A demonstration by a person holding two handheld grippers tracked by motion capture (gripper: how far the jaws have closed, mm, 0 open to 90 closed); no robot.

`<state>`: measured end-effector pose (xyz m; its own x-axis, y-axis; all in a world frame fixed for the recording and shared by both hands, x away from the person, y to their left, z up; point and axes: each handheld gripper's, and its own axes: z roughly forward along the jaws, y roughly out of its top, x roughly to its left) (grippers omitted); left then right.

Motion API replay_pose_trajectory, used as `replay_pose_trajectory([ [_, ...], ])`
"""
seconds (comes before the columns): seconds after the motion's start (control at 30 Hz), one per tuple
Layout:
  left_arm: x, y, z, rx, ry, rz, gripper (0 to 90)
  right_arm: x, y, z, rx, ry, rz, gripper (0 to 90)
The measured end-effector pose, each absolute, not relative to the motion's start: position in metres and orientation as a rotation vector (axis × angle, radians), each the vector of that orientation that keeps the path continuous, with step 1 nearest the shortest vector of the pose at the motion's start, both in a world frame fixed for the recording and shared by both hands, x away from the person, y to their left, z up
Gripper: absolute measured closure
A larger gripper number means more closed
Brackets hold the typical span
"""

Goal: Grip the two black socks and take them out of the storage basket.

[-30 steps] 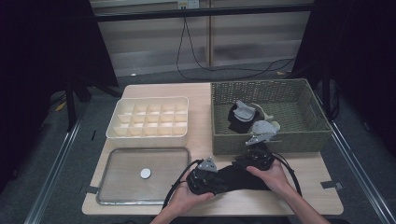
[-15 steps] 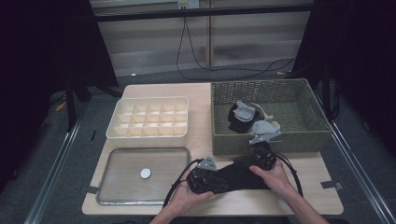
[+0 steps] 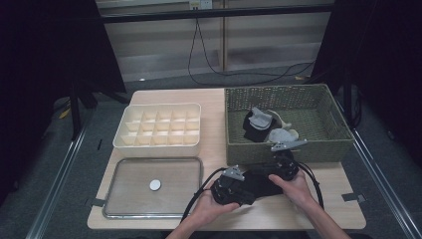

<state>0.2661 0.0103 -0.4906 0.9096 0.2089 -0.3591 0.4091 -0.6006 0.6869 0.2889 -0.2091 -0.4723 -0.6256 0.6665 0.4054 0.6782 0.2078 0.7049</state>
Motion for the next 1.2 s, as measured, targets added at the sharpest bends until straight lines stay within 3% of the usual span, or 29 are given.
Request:
replay_pose_trajectory([
  [0.6, 0.274, 0.005, -0.502, 2.229, 0.527, -0.309, 78.5, 0.279, -0.209, -0.452, -1.316, -2.418, -1.545, 89.1],
  [1.2, 0.283, 0.007, -0.504, 2.212, 0.567, -0.184, 78.1, 0.249, -0.199, -0.454, -1.232, -2.447, -1.517, 89.0],
])
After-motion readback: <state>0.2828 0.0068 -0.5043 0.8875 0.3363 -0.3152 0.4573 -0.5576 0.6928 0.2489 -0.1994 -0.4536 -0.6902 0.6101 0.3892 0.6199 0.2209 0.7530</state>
